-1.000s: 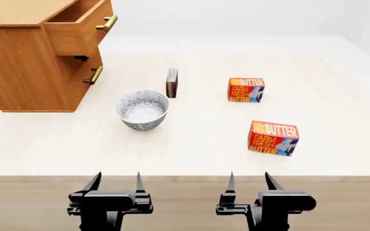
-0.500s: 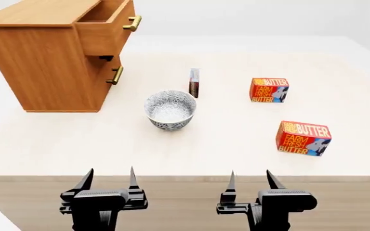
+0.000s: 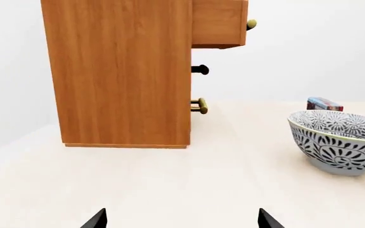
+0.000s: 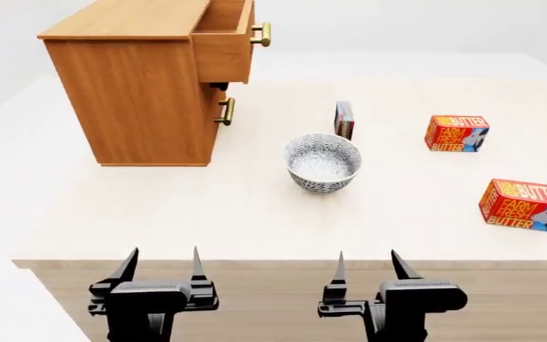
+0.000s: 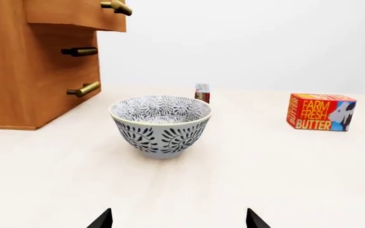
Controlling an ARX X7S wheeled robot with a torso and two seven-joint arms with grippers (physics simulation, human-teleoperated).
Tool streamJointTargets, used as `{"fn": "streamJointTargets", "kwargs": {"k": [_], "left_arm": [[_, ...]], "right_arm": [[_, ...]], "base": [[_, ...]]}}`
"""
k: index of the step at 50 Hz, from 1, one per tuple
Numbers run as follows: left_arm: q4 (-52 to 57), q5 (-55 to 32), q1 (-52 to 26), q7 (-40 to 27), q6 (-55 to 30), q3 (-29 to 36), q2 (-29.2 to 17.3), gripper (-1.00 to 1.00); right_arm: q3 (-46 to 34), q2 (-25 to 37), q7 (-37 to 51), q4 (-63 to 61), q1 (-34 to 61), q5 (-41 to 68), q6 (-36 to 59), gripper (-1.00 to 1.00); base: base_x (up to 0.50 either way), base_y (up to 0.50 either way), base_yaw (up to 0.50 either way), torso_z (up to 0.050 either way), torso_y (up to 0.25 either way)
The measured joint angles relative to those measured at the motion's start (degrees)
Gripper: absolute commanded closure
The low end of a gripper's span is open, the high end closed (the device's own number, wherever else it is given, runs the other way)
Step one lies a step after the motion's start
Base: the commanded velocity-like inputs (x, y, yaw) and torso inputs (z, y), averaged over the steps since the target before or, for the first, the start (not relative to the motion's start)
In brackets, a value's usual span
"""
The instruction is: Put the chocolate pudding in the top drawer of the cabinet and close it.
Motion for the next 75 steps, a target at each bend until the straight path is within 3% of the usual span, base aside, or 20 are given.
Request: {"fn": "streamJointTargets", "kwargs": {"k": [17, 58, 66, 75], "left_arm": [[-0.6, -1.3, 0.6, 0.5, 4.4, 1.8, -1.0, -1.00], [0.6, -3.9, 2.1, 2.3, 10.2, 4.6, -3.9, -1.00], [2.6, -3.4, 2.0, 1.3, 8.9, 4.4, -4.9, -1.00], [7.8, -5.3, 1.2, -0.2, 1.7, 3.8, -6.0, -1.00]], "right_arm": [[-1.1, 1.1, 0.6, -0.4, 0.2, 1.8, 0.5, -1.00], [-3.7, 3.8, 1.5, -4.4, -0.3, 4.0, 3.1, -1.00], [-3.8, 4.4, 1.8, -5.6, -0.4, 4.3, 3.6, -1.00], [-4.2, 5.2, 2.1, -7.8, -0.2, 4.5, 5.4, -1.00]], "base": [[0.00, 0.00, 0.00, 0.002, 0.000], [0.00, 0.00, 0.00, 0.050, 0.000], [0.00, 0.00, 0.00, 0.035, 0.000], [0.00, 0.00, 0.00, 0.000, 0.000]]}}
